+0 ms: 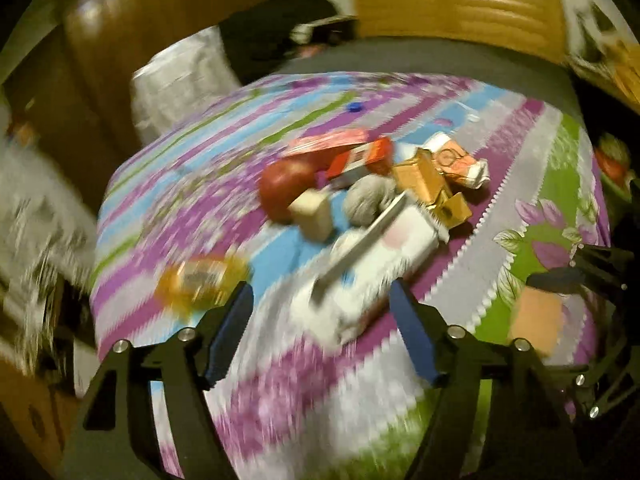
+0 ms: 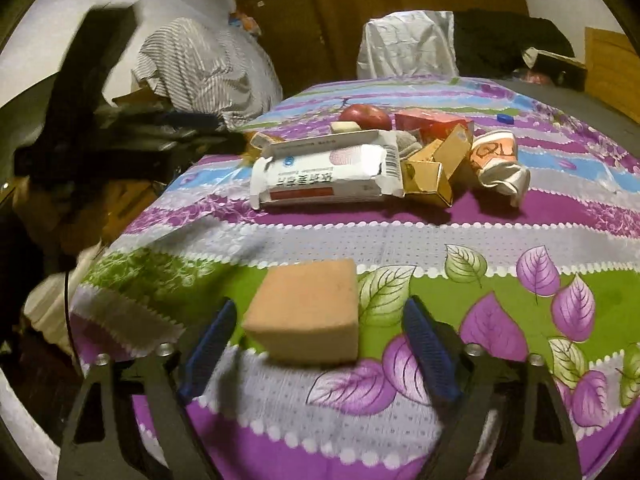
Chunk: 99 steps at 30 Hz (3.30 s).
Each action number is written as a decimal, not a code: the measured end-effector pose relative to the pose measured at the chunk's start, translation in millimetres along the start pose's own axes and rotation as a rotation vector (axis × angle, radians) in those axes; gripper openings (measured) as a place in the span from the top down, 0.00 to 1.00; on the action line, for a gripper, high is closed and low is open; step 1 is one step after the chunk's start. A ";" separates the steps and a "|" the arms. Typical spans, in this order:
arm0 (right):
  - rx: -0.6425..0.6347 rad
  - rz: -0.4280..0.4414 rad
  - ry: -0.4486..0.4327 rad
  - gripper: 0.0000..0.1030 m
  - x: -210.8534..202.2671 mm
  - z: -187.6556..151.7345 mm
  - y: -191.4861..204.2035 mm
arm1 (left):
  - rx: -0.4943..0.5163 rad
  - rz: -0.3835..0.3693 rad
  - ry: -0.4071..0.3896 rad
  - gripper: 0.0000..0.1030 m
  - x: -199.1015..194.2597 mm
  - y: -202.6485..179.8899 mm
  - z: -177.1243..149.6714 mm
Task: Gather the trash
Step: 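Grasp the white medicine box with the left tool while the right tool grasps the orange sponge, then carry the medicine box and orange sponge over the white bucket with both tools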
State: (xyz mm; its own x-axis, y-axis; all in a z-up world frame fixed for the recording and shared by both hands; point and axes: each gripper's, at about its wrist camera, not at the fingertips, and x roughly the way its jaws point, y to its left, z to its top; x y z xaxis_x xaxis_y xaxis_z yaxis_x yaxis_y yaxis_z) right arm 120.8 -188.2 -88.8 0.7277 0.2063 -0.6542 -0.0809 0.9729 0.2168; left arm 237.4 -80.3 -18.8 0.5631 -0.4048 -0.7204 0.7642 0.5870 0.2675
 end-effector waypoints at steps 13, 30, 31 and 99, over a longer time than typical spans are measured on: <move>0.089 0.147 -0.002 0.55 -21.6 7.1 -31.2 | 0.007 -0.219 0.155 0.52 21.7 -8.2 -18.1; -0.088 -0.064 0.093 0.52 -27.4 27.1 -60.1 | -0.609 -0.135 0.132 0.45 -74.8 5.3 -159.7; -0.095 -0.063 0.095 0.42 -24.0 22.2 -59.3 | -0.598 -0.112 0.133 0.38 -76.0 5.1 -161.7; -0.153 0.162 -0.026 0.57 -102.9 19.7 49.4 | -0.824 0.518 -0.002 0.52 -162.8 -34.9 -127.7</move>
State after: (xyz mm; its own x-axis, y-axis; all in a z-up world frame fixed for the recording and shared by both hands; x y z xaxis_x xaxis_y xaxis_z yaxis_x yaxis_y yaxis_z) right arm 55.4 -163.4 3.5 0.7141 0.3605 -0.6001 -0.2992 0.9321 0.2039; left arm 78.9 54.7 7.4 0.7685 0.0412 -0.6385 -0.0380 0.9991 0.0187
